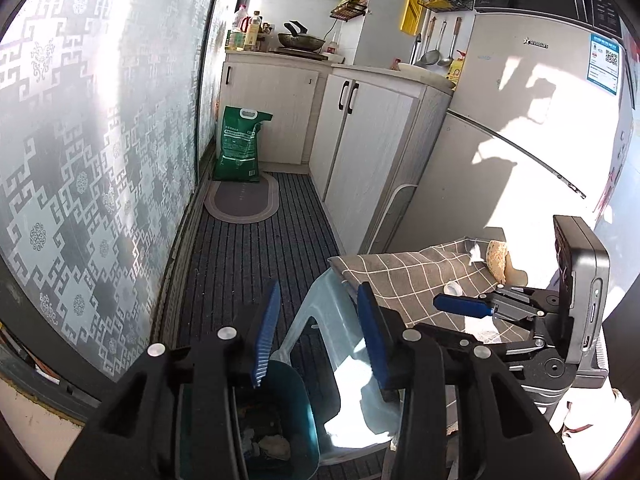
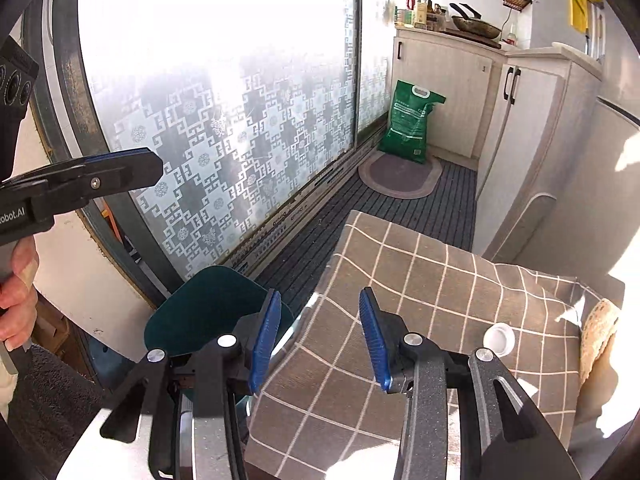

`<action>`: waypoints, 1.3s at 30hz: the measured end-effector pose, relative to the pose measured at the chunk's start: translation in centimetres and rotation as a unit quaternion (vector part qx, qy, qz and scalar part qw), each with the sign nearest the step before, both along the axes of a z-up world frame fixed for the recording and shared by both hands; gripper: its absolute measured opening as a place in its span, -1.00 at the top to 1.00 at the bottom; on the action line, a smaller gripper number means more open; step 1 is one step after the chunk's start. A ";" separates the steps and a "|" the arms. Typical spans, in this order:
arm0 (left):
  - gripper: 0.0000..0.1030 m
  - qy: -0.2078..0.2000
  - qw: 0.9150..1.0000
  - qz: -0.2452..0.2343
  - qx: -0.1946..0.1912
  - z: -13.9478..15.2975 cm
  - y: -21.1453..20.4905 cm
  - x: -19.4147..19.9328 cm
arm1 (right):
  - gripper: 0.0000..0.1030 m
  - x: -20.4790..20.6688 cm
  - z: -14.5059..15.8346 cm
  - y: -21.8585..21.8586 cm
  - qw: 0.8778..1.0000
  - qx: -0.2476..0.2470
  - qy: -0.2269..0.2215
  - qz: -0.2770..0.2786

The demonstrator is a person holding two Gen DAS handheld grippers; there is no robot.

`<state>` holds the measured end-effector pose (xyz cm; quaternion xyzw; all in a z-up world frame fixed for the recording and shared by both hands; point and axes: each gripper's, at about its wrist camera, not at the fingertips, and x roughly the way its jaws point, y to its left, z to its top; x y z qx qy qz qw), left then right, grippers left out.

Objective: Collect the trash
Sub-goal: 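Move both tools back over the stool toward the small cup and nut, then grasp the brown nut with the right tool while the left tool grasps the small white cup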

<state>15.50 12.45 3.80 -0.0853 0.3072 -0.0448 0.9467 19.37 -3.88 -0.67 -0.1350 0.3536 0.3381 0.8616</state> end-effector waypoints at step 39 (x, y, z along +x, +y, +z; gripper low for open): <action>0.04 0.070 0.991 -0.112 0.035 -6.2 -13.8 8.3 | 0.61 5.7 -6.3 -12.0 0.994 -0.042 0.030 -0.093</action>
